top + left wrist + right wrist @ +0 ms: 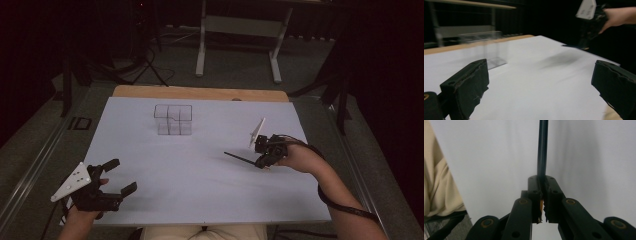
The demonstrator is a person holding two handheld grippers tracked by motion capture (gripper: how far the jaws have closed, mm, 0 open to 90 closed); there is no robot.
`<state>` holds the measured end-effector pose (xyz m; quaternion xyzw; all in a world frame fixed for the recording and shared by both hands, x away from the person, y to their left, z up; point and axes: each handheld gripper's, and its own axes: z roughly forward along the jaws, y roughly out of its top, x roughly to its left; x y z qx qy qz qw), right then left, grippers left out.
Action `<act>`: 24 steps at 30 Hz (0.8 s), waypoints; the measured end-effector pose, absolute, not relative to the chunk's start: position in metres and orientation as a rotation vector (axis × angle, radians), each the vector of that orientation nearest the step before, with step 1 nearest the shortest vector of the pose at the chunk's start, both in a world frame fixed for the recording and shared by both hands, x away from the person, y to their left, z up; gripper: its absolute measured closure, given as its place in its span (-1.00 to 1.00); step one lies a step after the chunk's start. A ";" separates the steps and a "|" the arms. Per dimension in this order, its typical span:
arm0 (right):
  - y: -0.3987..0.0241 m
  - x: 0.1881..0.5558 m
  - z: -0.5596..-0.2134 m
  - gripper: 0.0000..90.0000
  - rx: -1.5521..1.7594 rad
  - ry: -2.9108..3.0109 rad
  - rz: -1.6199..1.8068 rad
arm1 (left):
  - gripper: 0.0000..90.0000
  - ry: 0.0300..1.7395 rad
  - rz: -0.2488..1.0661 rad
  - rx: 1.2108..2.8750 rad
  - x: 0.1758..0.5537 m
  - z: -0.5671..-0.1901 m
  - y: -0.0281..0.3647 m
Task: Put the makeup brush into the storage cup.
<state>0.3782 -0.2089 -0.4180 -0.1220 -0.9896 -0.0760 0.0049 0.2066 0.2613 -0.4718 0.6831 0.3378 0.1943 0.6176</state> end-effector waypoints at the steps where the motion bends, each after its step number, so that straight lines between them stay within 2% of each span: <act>1: -0.209 0.378 -0.418 0.88 -0.382 -3.099 -0.238 | -0.95 0.773 0.423 1.568 0.208 -0.471 0.260; 3: -0.207 0.377 -0.415 0.88 -0.375 -3.103 -0.245 | -0.94 0.761 0.370 1.562 0.212 -0.467 0.257; 9: -0.200 0.371 -0.407 0.88 -0.319 -3.111 -0.259 | -0.94 0.720 0.356 1.647 0.229 -0.454 0.241; 24: -0.186 0.357 -0.395 0.88 -0.227 -3.132 -0.264 | -0.94 0.616 0.228 1.707 0.257 -0.437 0.207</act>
